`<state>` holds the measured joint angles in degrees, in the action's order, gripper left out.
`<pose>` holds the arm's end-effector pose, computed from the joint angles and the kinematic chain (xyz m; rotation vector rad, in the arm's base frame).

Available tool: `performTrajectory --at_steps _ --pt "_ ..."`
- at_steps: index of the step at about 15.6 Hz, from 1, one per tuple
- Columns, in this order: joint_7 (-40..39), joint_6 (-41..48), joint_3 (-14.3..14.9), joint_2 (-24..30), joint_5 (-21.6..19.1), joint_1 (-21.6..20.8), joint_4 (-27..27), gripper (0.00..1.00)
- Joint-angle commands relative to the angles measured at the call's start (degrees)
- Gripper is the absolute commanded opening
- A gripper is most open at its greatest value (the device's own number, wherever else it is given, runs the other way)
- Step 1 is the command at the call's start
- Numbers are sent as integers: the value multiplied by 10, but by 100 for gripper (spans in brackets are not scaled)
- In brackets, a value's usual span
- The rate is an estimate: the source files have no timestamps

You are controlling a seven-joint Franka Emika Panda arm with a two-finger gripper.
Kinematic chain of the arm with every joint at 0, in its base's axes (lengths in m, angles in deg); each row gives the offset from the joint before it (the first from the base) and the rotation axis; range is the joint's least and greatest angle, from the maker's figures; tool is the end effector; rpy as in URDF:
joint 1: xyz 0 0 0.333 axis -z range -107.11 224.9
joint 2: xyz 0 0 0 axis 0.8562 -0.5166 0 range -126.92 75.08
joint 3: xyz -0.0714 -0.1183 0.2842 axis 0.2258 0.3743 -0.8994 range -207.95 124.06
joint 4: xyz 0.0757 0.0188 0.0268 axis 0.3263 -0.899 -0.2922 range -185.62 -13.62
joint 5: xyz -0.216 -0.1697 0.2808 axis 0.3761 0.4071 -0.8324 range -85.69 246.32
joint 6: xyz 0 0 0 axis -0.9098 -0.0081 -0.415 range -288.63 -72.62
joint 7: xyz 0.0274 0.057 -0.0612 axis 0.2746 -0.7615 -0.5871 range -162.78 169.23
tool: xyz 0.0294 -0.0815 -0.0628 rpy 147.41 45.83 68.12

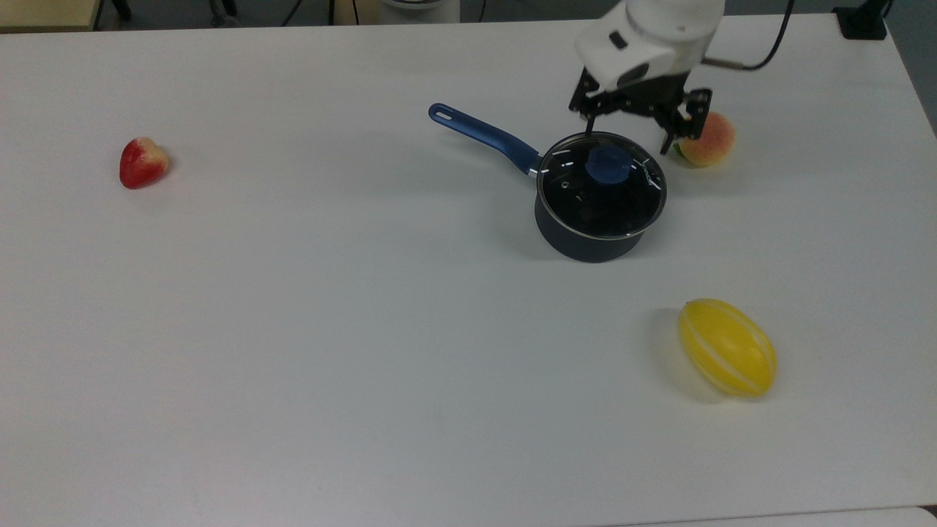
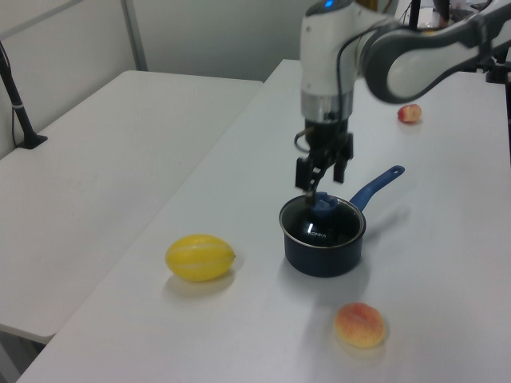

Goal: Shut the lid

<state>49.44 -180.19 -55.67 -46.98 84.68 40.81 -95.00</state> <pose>0.5830 0.3290 0.4676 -3.1005 0.3836 -0.0038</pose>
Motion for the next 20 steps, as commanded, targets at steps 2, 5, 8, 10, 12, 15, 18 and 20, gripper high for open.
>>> performTrajectory --at_steps 2,5,8,10,12,15,18,20 --pt "-6 102 9 120 -1 17 -54 100" --pt "-76 164 28 182 -7 28 -79 100" --pt "-138 212 90 230 -50 28 -87 100" --pt "-205 231 121 252 -56 30 -89 100" --pt "-250 234 152 261 -63 35 -89 100" --pt "-337 214 174 260 -71 60 -89 100" --pt "-396 163 173 255 -74 97 -95 100" --pt "-425 129 173 249 -74 114 -95 100"
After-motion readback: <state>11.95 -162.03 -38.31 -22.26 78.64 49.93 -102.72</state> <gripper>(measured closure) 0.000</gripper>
